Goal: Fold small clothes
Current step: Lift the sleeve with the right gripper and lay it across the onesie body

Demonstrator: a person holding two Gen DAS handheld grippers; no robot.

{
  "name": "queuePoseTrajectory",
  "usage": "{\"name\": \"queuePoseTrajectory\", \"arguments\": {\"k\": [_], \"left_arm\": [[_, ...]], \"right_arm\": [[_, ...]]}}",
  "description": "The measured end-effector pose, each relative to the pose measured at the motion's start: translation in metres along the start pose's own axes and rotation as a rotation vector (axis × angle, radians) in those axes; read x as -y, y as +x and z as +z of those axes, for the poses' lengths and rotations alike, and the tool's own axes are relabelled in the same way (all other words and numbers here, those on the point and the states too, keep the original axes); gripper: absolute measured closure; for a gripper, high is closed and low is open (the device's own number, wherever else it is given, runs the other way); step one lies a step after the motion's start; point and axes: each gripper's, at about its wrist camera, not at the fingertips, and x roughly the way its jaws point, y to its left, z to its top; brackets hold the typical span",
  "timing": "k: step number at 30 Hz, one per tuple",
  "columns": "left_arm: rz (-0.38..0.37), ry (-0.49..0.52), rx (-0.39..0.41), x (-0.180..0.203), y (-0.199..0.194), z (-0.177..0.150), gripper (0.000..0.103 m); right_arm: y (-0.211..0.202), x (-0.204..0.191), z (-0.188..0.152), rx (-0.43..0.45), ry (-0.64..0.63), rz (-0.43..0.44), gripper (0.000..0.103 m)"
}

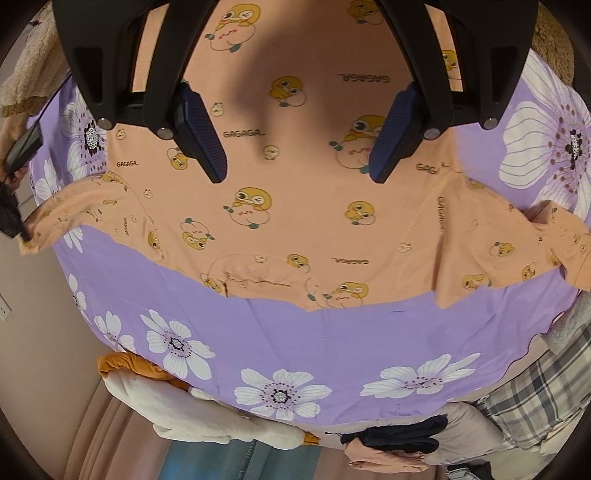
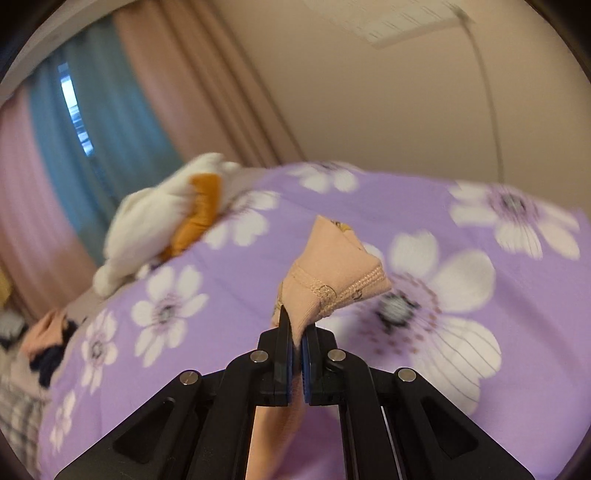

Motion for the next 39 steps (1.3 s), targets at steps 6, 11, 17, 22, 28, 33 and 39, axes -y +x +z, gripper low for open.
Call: {"name": "queuePoseTrajectory", "arguments": {"k": [6,11,17,22,28,33,39], "left_arm": [[0.023,-0.005,0.008,-0.009,-0.016,0.000,0.024],[0.006,0.000,0.035,-0.019,-0.035,0.002,0.023],[0.005,-0.055,0.031,-0.039,-0.048,0.002,0.023],[0.003,-0.072,0.038,-0.050,-0.060,0.005,0.023],[-0.016,-0.087,0.017,-0.061,-0.062,0.009,0.023],[-0.004,-0.102,-0.011,-0.075,-0.057,0.012,0.023],[0.013,-0.124,-0.023,-0.091,-0.051,0.015,0.023]], "right_arm": [[-0.025,-0.077,0.009,-0.025,-0.164,0.091,0.098],[-0.052,-0.143,-0.002,-0.041,-0.320,0.166,0.098],[-0.069,-0.204,-0.035,-0.135,-0.391,0.290,0.098],[-0.071,-0.244,-0.075,-0.225,-0.456,0.337,0.098],[-0.066,-0.286,-0.135,-0.334,-0.550,0.356,0.098],[-0.058,-0.307,-0.185,-0.424,-0.650,0.346,0.098],[-0.046,-0.319,-0.241,-0.554,-0.718,0.335,0.098]]}}
